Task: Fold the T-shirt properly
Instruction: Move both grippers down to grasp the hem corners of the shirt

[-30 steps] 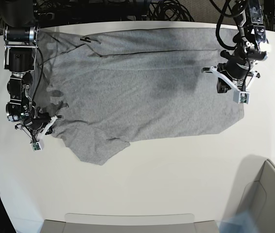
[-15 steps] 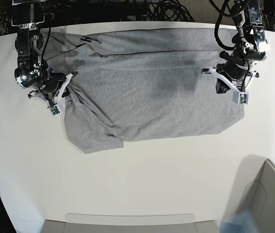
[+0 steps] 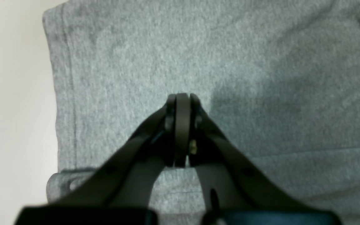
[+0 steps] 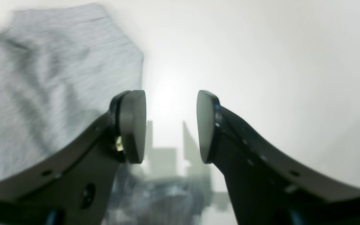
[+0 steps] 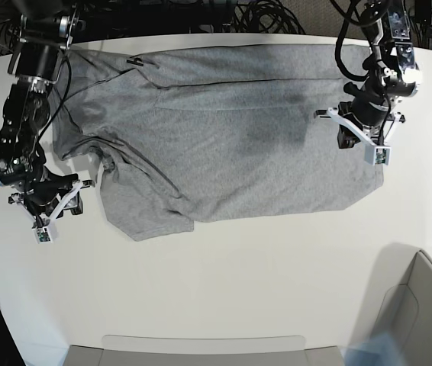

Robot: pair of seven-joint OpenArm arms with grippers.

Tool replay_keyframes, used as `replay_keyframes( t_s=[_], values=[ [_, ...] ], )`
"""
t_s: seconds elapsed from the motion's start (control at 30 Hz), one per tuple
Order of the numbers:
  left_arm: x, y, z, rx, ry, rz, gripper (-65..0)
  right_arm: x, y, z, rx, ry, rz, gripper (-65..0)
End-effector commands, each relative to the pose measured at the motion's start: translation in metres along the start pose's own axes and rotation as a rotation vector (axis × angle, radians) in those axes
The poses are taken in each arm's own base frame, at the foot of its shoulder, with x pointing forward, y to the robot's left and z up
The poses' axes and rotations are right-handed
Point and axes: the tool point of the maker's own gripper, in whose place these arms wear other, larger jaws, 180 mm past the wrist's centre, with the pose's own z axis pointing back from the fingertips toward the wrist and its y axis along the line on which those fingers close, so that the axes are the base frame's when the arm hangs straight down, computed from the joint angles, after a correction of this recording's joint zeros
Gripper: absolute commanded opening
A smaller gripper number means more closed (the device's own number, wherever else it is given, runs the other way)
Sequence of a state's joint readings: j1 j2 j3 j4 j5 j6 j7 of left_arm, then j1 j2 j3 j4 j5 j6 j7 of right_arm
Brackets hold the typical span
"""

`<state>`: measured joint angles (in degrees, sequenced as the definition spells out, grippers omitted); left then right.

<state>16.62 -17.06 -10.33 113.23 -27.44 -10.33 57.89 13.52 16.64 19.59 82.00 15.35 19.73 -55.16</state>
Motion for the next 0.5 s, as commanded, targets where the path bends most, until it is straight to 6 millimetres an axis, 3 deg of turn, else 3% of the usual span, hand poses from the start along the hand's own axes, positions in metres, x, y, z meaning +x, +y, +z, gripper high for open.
replay_keyframes(
  t_s=[0.0,0.2,0.33,0.47],
  values=[
    [0.012,-0.001,0.003,-0.004,-0.041,-0.012,-65.0,0.018,-0.006,-0.003,0.004,-0.052,-0.015,-38.4],
    [0.012,-0.002,0.002,-0.008,-0.045,-0.006,-65.0,-0.006,-0.016,-0.052,0.074,-0.017,-0.216,-38.4],
    [0.012,-0.004,0.002,-0.011,-0.045,0.0,-65.0,-0.014,0.002,-0.063,0.195,-0.04,-0.39,-38.4],
    [0.012,-0.004,0.002,-0.009,-0.045,-0.001,-65.0,-0.019,0.025,-0.067,0.248,-0.01,-0.355,-38.4]
  ],
)
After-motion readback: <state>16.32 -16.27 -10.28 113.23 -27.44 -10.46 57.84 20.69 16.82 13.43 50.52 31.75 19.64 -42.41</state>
